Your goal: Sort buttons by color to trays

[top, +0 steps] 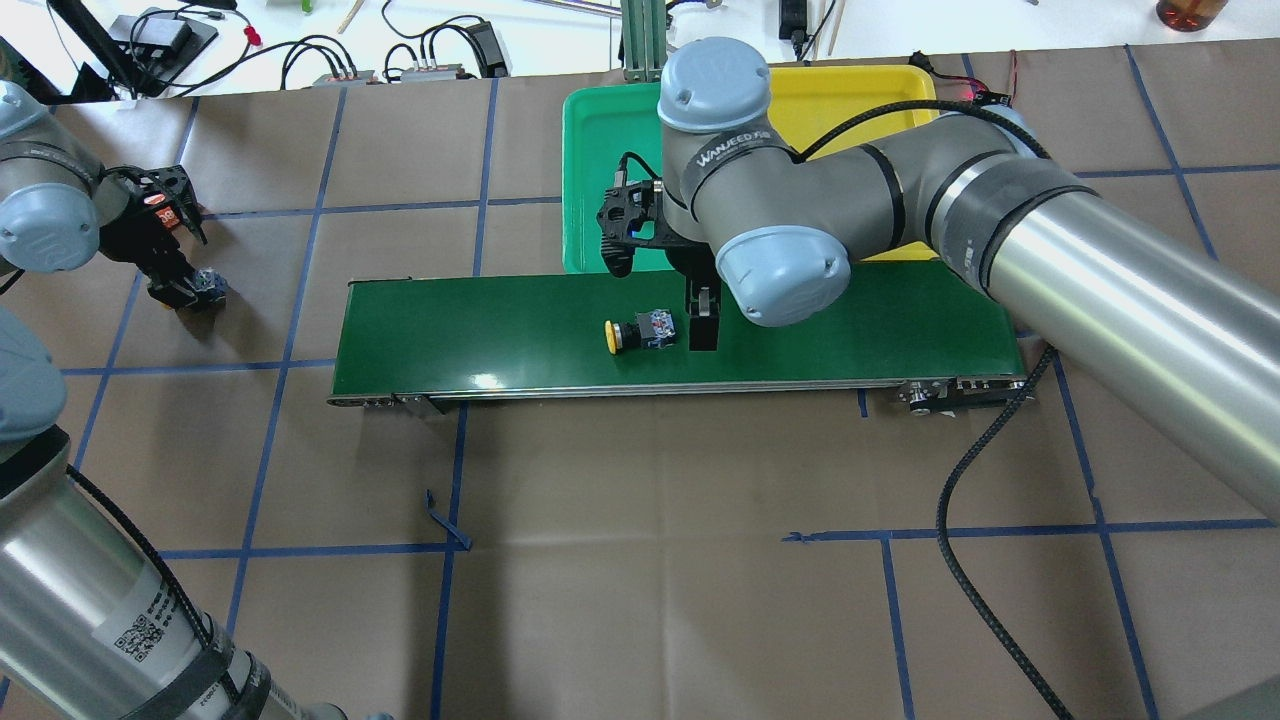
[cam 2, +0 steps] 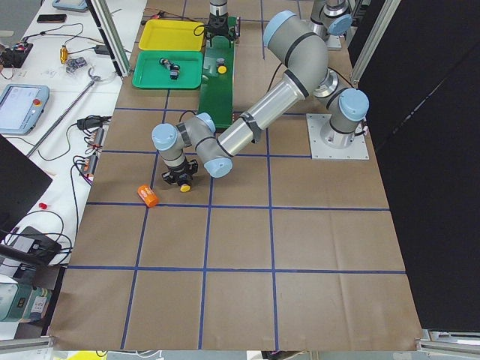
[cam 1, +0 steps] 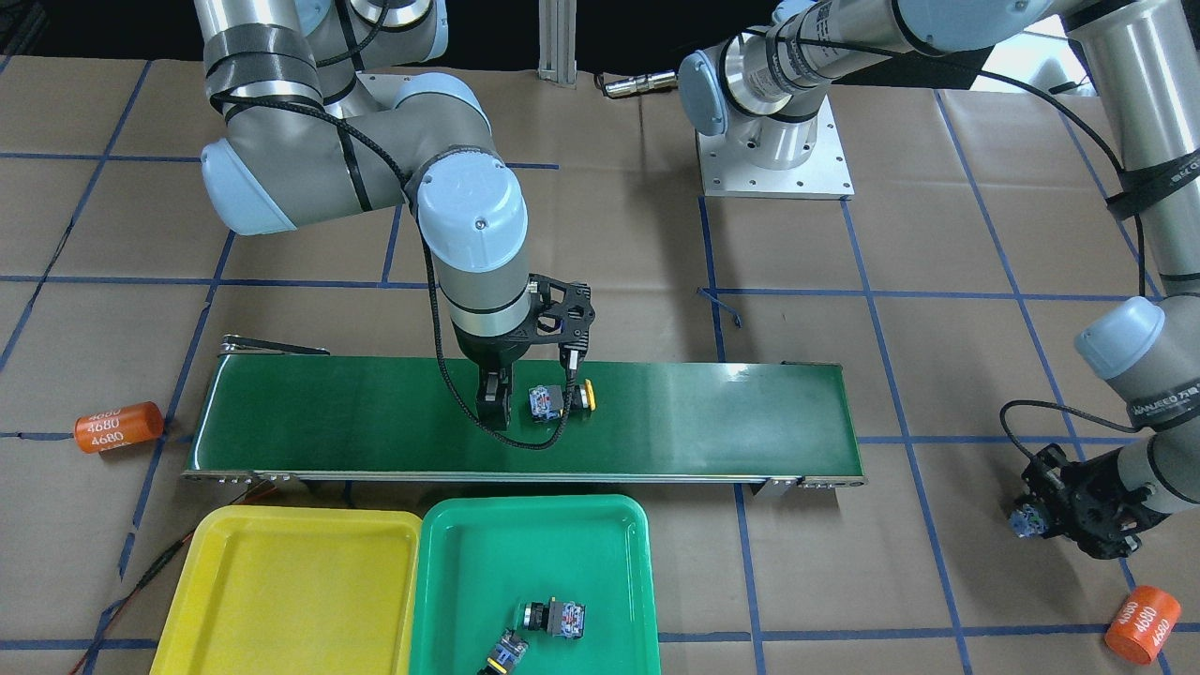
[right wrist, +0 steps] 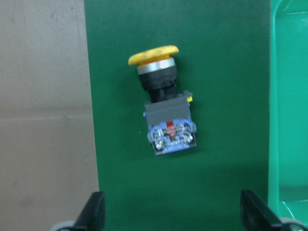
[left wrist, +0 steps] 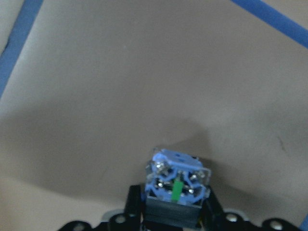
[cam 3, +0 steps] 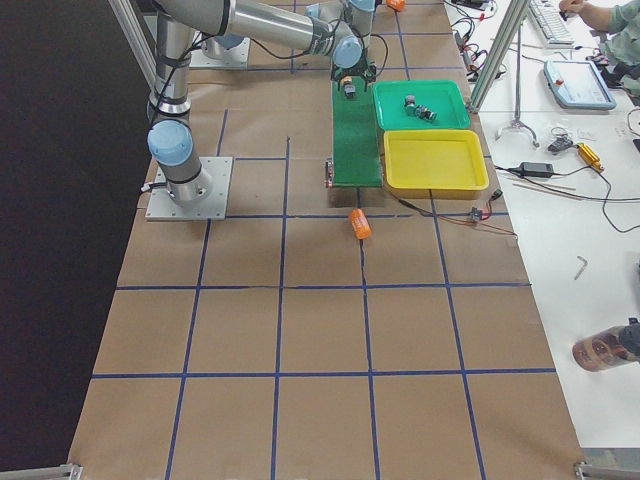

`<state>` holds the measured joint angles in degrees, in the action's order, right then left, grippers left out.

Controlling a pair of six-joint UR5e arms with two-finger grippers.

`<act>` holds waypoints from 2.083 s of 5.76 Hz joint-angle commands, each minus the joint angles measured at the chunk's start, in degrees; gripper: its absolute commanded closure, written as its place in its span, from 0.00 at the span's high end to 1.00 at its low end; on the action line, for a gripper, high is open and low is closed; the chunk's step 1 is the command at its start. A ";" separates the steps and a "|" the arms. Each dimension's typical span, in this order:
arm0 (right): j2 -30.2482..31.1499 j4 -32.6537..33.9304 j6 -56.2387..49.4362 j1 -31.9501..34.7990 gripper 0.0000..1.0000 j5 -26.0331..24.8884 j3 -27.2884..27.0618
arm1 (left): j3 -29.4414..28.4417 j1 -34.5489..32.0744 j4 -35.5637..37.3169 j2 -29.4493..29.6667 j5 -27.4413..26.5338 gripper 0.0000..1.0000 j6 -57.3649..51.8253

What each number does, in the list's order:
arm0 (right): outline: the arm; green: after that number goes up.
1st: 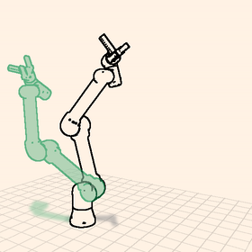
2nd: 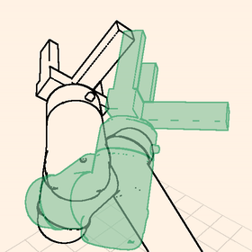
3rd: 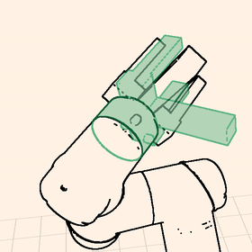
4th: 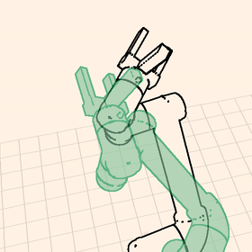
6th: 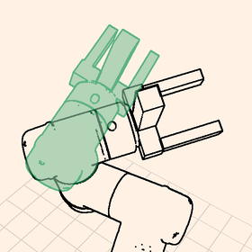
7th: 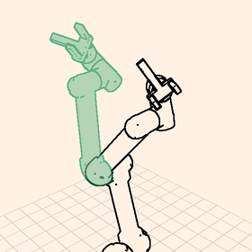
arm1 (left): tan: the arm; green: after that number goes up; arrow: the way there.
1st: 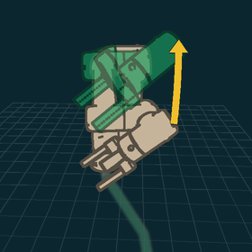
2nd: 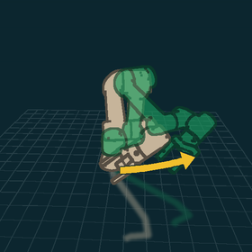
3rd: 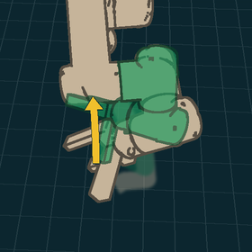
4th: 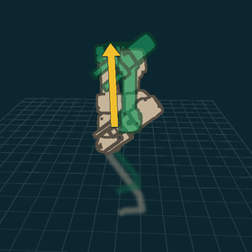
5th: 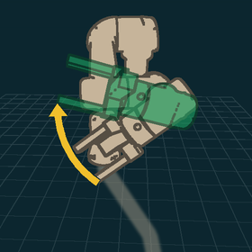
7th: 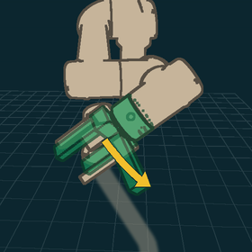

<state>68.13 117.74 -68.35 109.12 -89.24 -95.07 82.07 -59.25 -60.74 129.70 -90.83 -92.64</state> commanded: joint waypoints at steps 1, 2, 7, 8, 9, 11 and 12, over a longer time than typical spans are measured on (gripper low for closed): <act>-1.06 5.98 -0.90 0.74 1.00 -0.05 -2.65 | 0.02 -0.60 -0.07 -1.19 0.13 0.04 -0.52; -2.20 8.18 -4.30 0.57 1.00 -0.31 -3.18 | 1.16 -2.35 -1.12 -2.94 0.22 0.04 -1.13; -1.33 7.68 -8.90 -6.63 0.23 -4.87 -5.39 | 17.74 -20.72 -4.47 -20.25 5.10 0.11 -1.75; -0.20 8.03 -10.73 -7.07 0.06 -7.32 -5.39 | 22.91 -21.17 -3.60 -22.62 5.05 0.13 -1.75; 1.21 8.12 -11.97 -8.56 0.05 -7.43 -5.21 | 24.44 -21.26 -3.33 -24.82 5.05 0.14 -1.49; 2.19 8.03 -15.04 -13.56 0.06 -7.26 -0.59 | 24.81 -21.17 -3.24 -24.84 4.97 0.98 -0.97; -0.34 8.38 -17.76 -14.19 0.07 -7.35 3.45 | 23.77 -20.39 -3.24 -24.84 4.96 0.98 -0.88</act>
<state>69.36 125.87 -83.76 95.98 -96.53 -95.11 106.48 -80.16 -64.01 104.88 -85.84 -93.67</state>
